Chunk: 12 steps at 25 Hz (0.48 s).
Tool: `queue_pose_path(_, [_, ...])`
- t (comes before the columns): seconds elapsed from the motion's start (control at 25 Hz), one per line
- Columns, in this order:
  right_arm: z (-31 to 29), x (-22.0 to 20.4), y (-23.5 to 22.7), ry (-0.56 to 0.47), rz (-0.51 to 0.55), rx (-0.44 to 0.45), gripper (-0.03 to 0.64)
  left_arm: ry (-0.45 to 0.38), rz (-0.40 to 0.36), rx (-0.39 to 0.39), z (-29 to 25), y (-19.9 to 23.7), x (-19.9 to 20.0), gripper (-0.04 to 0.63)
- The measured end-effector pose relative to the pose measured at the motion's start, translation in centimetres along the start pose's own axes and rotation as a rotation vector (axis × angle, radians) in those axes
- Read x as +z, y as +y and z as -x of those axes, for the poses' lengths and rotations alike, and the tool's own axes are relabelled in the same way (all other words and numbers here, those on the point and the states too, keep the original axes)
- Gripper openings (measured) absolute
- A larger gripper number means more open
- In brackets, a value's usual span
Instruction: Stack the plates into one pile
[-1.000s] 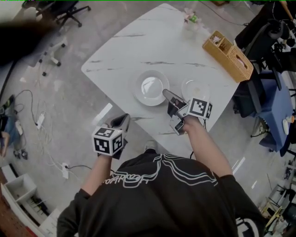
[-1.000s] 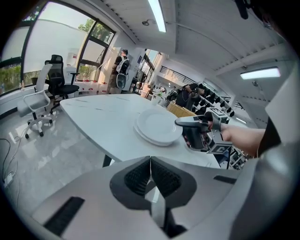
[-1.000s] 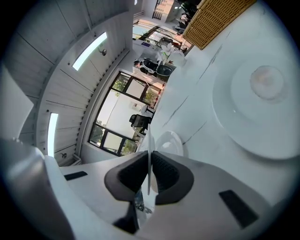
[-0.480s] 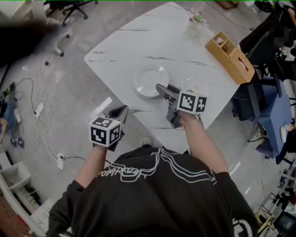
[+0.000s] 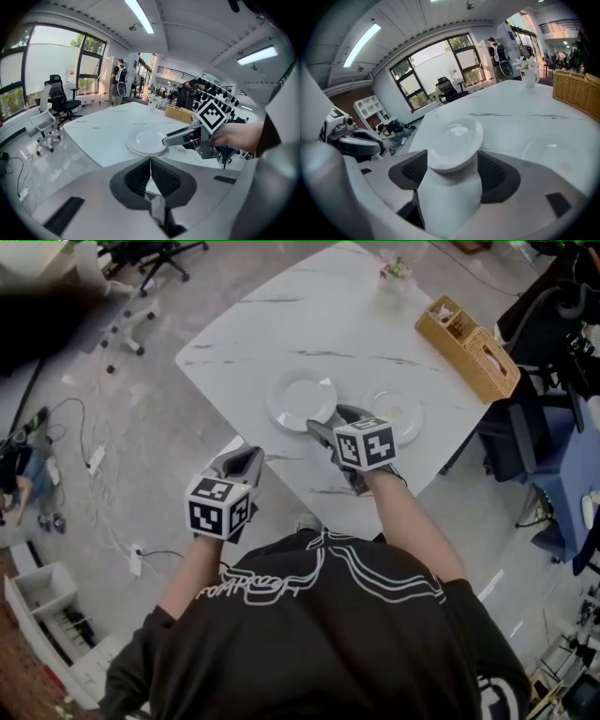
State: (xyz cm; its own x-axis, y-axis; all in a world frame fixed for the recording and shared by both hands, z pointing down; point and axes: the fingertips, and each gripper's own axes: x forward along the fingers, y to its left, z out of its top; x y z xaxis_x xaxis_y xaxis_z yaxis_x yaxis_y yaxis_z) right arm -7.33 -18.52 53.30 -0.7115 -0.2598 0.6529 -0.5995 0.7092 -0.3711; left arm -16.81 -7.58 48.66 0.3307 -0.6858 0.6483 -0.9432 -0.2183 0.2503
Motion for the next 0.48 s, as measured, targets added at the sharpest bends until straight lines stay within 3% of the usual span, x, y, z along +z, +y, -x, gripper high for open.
queue_pose_path(0.24, [1.7, 0.7, 0.4, 0.023, 0.08, 0.015, 0.334, -0.024, 0.02, -0.003, 0.0, -1.8, 1.2, 0.025])
queue_pose_path(0.48, [6.4, 1.5, -1.2, -0.03, 0.032, 0.032, 0.333, -0.035, 0.0, -0.049, -1.4, -4.6, 2.7, 0.023])
